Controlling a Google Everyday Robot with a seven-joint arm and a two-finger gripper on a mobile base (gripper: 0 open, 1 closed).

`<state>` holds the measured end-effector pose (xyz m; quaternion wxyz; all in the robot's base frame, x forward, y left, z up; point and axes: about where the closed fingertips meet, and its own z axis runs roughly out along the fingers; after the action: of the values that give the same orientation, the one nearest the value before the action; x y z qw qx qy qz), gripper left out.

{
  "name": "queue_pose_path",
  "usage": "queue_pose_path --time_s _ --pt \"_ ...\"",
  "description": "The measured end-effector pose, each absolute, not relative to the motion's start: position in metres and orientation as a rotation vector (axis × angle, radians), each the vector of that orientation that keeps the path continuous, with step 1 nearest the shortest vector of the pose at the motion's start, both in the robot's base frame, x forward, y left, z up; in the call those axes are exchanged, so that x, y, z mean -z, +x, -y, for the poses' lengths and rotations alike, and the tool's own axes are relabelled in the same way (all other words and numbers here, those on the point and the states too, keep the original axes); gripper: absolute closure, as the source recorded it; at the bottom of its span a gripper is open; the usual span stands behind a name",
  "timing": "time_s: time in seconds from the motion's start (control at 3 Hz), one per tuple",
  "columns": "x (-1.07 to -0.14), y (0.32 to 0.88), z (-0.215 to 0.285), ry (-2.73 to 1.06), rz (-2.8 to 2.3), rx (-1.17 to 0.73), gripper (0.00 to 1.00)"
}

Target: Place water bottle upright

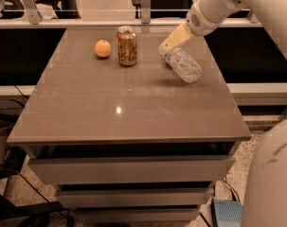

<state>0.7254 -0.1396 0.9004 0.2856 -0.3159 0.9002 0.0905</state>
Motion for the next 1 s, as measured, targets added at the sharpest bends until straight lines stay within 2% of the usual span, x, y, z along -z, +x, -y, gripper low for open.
queue_pose_path --time_s 0.33,1.0 --pt "-0.880 0.735 0.117 -0.841 -2.453 -0.255 0.00" --pt "-0.843 0.764 0.113 -0.796 -2.551 -0.171 0.00"
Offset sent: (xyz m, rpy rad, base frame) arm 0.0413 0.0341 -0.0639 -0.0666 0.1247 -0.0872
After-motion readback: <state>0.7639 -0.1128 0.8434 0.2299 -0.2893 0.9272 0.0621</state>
